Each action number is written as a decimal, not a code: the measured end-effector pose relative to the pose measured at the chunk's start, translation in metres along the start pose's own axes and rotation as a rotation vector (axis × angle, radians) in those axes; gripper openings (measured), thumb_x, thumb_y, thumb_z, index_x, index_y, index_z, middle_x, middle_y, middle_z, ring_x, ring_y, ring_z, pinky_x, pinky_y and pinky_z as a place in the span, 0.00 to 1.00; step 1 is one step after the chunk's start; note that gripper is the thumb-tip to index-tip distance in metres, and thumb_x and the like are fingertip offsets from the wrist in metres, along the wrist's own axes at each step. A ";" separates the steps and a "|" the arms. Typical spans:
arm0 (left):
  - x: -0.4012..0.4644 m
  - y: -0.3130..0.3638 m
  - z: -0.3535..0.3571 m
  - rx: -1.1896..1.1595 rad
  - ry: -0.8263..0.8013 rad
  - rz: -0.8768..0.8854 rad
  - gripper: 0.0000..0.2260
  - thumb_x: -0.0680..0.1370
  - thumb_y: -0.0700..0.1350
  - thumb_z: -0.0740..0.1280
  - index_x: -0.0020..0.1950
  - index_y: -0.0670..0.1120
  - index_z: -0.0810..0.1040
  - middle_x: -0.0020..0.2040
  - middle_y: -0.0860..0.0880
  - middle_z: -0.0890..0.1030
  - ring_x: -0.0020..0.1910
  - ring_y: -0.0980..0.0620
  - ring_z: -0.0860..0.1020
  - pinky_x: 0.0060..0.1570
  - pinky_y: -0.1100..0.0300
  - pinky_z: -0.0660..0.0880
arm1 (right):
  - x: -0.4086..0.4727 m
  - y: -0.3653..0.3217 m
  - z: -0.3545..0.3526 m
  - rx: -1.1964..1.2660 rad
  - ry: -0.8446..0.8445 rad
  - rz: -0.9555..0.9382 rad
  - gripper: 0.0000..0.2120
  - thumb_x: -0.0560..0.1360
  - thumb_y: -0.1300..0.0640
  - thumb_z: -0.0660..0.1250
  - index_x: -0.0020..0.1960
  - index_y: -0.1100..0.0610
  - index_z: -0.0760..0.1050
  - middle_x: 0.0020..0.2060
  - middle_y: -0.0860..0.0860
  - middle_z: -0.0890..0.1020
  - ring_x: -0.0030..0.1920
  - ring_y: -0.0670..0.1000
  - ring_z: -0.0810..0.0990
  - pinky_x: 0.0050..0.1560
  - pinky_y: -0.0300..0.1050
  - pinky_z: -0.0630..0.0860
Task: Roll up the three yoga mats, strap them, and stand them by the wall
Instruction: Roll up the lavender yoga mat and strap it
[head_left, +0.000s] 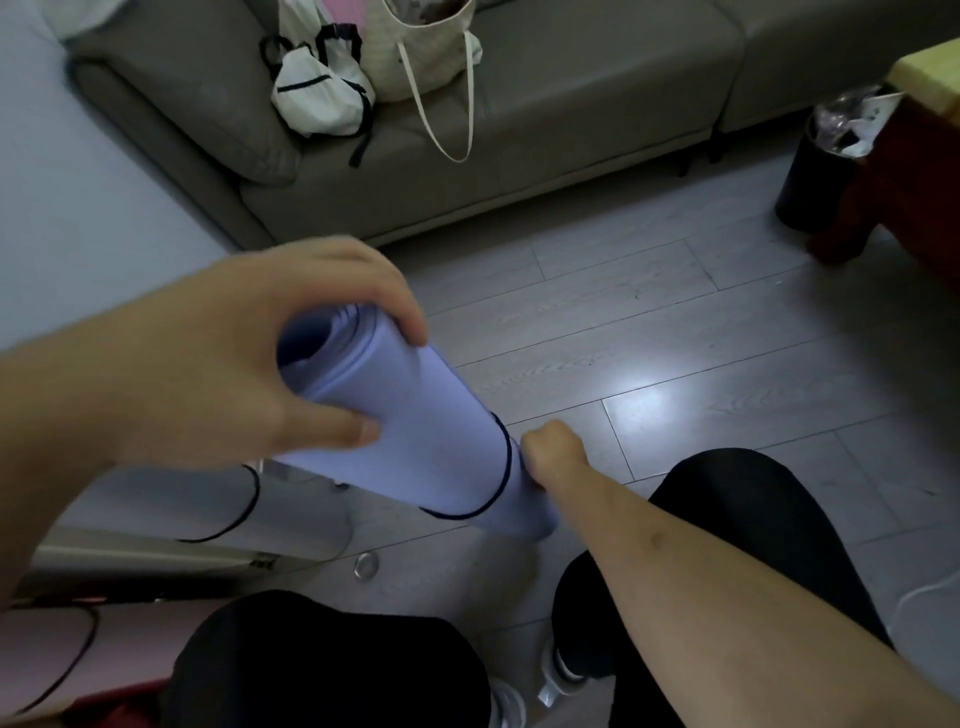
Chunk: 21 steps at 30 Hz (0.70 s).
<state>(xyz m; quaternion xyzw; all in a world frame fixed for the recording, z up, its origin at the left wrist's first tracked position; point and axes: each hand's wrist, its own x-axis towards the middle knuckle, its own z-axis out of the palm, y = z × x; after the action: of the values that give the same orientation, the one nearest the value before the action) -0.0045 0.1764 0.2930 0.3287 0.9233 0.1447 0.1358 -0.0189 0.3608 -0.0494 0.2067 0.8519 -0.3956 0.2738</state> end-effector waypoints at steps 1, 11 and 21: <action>-0.001 -0.006 -0.007 -0.006 0.034 -0.038 0.27 0.65 0.53 0.86 0.59 0.67 0.79 0.64 0.63 0.77 0.63 0.59 0.77 0.55 0.47 0.77 | -0.001 -0.007 -0.003 0.106 0.017 -0.028 0.15 0.83 0.64 0.59 0.65 0.63 0.78 0.63 0.62 0.81 0.64 0.63 0.80 0.61 0.50 0.77; -0.004 0.000 -0.094 -0.134 0.317 -0.425 0.34 0.56 0.67 0.84 0.62 0.72 0.80 0.65 0.62 0.79 0.63 0.49 0.78 0.64 0.40 0.75 | -0.106 -0.101 -0.115 -0.044 -0.341 -0.807 0.67 0.65 0.52 0.87 0.85 0.41 0.41 0.84 0.41 0.53 0.82 0.45 0.55 0.79 0.47 0.58; -0.032 0.064 -0.152 -0.723 0.687 -0.509 0.18 0.73 0.59 0.78 0.54 0.47 0.85 0.57 0.43 0.86 0.45 0.48 0.85 0.45 0.54 0.81 | -0.194 -0.120 -0.146 0.215 0.026 -0.885 0.54 0.60 0.51 0.88 0.75 0.34 0.59 0.62 0.29 0.75 0.62 0.38 0.76 0.57 0.44 0.77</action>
<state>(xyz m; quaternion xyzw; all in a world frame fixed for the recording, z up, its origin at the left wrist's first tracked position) 0.0033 0.1758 0.4614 -0.0381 0.8564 0.5135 -0.0380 0.0166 0.3769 0.2183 -0.1453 0.8157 -0.5581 0.0447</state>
